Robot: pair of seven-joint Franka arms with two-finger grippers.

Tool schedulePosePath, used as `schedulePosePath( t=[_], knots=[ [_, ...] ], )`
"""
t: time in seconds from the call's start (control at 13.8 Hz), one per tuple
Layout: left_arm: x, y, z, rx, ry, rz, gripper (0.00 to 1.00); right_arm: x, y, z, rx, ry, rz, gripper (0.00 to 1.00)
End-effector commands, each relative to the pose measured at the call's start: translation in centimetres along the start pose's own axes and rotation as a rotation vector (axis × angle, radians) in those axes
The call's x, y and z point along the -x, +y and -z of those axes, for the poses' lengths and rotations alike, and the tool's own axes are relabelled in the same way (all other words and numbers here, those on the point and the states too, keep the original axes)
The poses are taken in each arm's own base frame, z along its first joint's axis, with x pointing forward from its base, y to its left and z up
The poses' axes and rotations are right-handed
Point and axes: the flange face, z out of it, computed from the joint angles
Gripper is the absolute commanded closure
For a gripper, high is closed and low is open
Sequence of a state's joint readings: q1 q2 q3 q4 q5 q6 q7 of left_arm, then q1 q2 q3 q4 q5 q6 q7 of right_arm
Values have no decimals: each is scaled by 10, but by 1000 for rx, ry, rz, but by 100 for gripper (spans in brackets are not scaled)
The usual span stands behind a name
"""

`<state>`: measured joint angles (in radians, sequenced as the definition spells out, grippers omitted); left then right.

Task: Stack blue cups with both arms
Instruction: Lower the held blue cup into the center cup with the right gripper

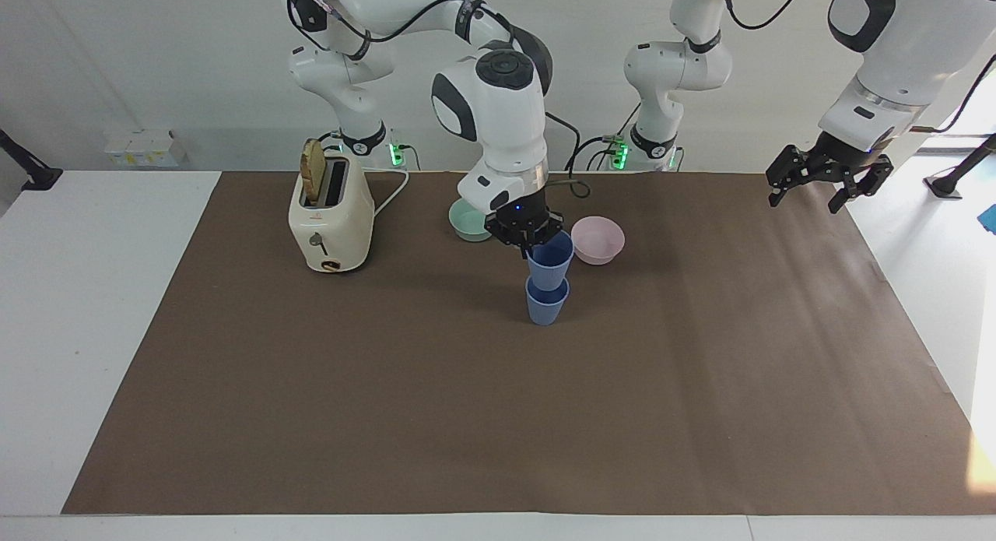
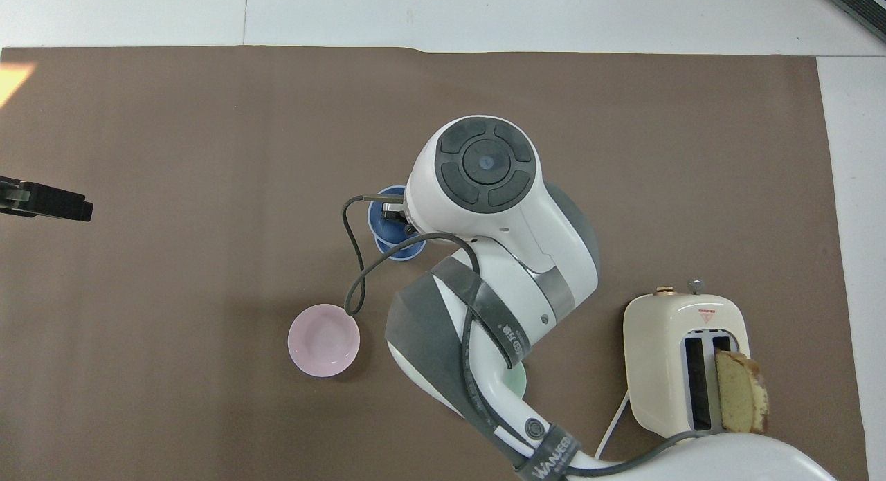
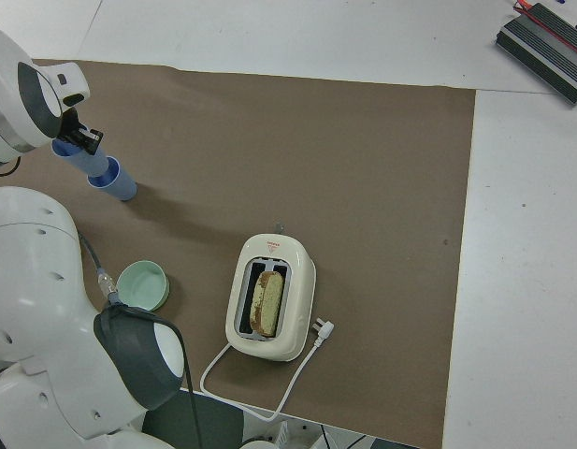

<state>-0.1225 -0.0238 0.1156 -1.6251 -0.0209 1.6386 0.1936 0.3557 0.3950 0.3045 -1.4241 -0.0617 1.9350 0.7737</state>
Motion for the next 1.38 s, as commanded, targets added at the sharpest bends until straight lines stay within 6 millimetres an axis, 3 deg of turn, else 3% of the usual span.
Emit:
schedulePosePath(
  t=[0.0, 1.09, 1.16, 1.24, 1.31],
  knots=[
    [1, -2, 6, -9, -2, 0, 0, -2, -4, 3, 7, 32, -1, 100],
    [2, -1, 6, -6, -9, 0, 0, -1, 2, -74, 44, 26, 37, 100],
    [2, -1, 7, -6, -8, 0, 0, -3, 4, -75, 45, 25, 34, 89],
    [2, -1, 7, -6, -8, 0, 0, -3, 5, -77, 47, 23, 31, 25],
    [2, -1, 7, -6, -8, 0, 0, -2, 4, -78, 50, 21, 35, 0]
  ],
)
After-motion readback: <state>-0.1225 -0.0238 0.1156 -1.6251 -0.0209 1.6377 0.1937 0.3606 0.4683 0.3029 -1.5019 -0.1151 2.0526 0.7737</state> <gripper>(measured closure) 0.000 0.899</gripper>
